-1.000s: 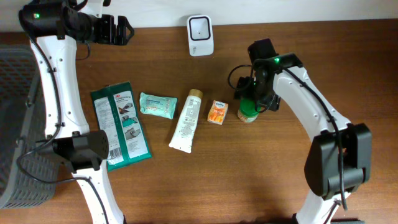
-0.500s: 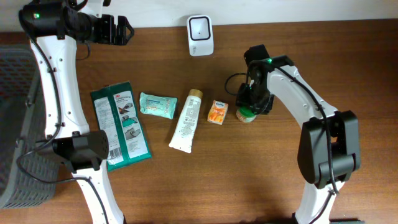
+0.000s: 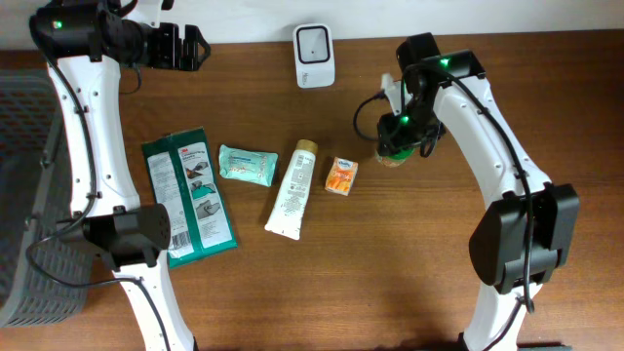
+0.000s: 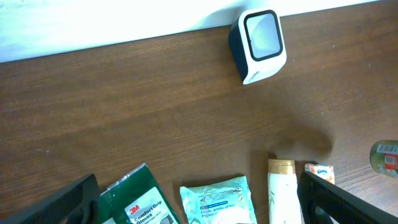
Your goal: Scan the item barcode
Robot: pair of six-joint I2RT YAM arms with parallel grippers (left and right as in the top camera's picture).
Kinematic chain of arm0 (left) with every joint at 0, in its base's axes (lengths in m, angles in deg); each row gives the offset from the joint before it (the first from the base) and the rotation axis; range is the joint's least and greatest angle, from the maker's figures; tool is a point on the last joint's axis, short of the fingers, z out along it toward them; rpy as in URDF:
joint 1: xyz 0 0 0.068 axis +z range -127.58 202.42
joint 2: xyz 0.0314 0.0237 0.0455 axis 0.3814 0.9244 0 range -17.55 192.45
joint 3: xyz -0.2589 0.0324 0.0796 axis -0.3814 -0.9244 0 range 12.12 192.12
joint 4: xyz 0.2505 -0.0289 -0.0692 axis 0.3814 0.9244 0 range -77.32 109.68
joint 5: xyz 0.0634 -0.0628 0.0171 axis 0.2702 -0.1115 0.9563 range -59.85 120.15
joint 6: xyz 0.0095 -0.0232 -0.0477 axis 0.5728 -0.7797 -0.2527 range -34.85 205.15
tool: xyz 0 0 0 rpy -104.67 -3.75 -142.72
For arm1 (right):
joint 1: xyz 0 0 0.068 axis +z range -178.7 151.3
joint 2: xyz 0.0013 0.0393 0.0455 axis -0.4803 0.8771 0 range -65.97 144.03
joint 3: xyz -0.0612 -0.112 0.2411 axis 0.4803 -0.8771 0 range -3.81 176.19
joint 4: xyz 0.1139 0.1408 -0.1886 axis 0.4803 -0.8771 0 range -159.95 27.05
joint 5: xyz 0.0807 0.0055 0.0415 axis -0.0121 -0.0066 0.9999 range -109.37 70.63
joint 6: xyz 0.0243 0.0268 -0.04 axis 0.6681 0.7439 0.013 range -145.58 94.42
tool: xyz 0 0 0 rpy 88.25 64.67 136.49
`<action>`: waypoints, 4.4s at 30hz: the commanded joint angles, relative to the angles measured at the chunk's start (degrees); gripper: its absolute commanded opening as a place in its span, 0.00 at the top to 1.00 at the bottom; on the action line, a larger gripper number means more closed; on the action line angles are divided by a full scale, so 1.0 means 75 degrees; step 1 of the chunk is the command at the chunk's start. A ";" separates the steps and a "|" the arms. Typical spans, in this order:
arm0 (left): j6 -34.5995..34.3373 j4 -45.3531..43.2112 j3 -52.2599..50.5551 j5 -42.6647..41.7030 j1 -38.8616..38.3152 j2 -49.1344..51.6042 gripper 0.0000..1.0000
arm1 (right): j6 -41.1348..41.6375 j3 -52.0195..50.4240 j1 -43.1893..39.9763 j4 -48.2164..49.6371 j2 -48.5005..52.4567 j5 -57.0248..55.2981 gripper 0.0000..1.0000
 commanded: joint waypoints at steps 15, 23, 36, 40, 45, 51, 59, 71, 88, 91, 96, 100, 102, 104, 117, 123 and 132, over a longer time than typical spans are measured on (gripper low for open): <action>0.0149 0.0009 0.0058 -0.0082 0.0006 -0.0076 0.01 | -0.7093 -0.0933 -0.0029 0.0493 0.0271 -0.0195 0.70; 0.0149 0.0006 0.0058 -0.0082 0.0006 -0.0076 0.01 | -0.7641 -0.1463 -0.0029 0.0720 0.0274 -0.0388 0.61; 0.0149 0.0009 0.0058 -0.0082 0.0006 -0.0076 0.01 | -0.3657 -0.0481 -0.0029 -0.0003 0.0268 0.0519 0.02; 0.0149 0.0009 0.0058 -0.0082 0.0009 -0.0076 0.01 | -0.1617 0.0274 -0.0029 -0.0621 0.0268 0.0548 0.02; 0.0149 0.0009 0.0058 -0.0082 0.0009 -0.0076 0.01 | 0.0766 0.0694 -0.0020 -0.0997 0.0271 0.1565 0.02; 0.0149 0.0009 0.0058 -0.0082 0.0009 -0.0076 0.01 | 0.1262 0.0621 -0.0020 -0.0356 0.0277 0.2133 0.02; 0.0149 0.0009 0.0058 -0.0082 0.0006 -0.0076 0.01 | 0.4605 0.0047 0.0073 -0.0265 0.0277 -0.0061 0.02; 0.0149 0.0009 0.0058 -0.0082 0.0009 -0.0076 0.01 | 0.4281 -0.0388 0.0082 0.0271 0.0280 -0.0207 0.04; 0.0149 0.0009 0.0058 -0.0079 0.0009 -0.0076 0.01 | 0.3124 -0.1393 0.0082 0.0863 0.0283 -0.0219 0.27; 0.0149 0.0009 0.0058 -0.0082 0.0009 -0.0076 0.01 | 0.3127 -0.1393 0.0082 0.0860 0.0286 -0.0219 0.28; 0.0149 0.0009 0.0058 -0.0082 0.0006 -0.0076 0.01 | 0.3127 -0.1393 0.0082 0.0833 0.0286 -0.0216 0.29; 0.0149 0.0006 0.0058 -0.0082 0.0009 -0.0076 0.01 | 0.3124 -0.1536 0.0082 0.0804 0.0286 -0.0198 0.29; 0.0149 0.0006 0.0058 -0.0082 0.0009 -0.0076 0.01 | 0.3127 -0.1684 0.0076 0.0906 0.0286 -0.0195 0.29; 0.0149 0.0009 0.0058 -0.0082 0.0006 -0.0076 0.01 | 0.3124 -0.1789 0.0073 0.0976 0.0286 -0.0195 0.29; 0.0149 0.0009 0.0058 -0.0082 0.0009 -0.0076 0.01 | 0.3124 -0.1751 0.0061 0.1180 0.0283 -0.0192 0.42; 0.0149 0.0009 0.0058 -0.0082 0.0009 -0.0076 0.01 | 0.2958 -0.0930 0.0009 0.0845 0.0268 0.0306 0.47; 0.0149 0.0009 0.0058 -0.0082 0.0009 -0.0076 0.01 | 0.0114 0.0793 0.0006 0.0595 0.0239 0.5281 0.47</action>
